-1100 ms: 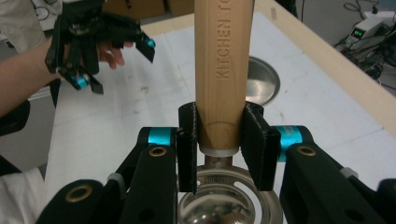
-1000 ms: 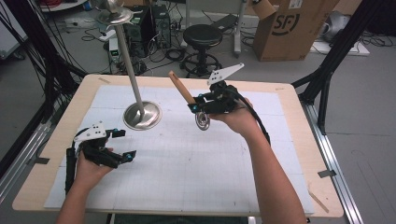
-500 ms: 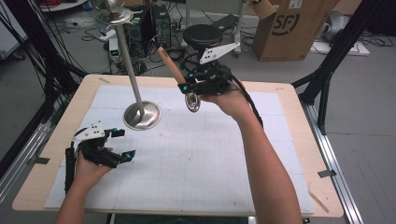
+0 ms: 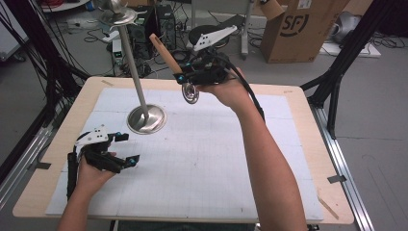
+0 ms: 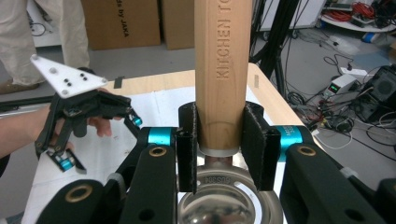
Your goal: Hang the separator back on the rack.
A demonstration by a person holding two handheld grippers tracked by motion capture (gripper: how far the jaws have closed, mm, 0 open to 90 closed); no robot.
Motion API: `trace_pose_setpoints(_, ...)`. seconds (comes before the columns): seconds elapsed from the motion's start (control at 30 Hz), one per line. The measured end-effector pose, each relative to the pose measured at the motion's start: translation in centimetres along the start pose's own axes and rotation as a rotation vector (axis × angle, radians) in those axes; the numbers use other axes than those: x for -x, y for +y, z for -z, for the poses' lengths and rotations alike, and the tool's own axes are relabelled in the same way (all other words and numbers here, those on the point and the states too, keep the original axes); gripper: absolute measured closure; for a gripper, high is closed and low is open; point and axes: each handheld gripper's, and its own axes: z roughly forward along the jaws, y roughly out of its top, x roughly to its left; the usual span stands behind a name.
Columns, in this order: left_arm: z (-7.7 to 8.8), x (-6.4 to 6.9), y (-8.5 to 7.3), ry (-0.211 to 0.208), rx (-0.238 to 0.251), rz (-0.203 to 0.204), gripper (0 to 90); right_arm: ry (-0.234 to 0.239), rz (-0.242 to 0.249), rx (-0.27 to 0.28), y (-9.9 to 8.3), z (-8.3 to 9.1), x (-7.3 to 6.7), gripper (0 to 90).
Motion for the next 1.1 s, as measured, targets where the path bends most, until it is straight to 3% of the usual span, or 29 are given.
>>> trace_pose_setpoints(0.63,0.2,-0.1,0.1,-0.001,0.013,0.004,1.6,-0.019,0.013,0.004,3.2,-1.9,1.3,68.9)
trace_pose_setpoints(1.1,0.3,-0.1,0.1,-0.001,0.018,0.005,1.6,-0.016,-0.01,0.013,3.2,-3.4,2.1,68.9)
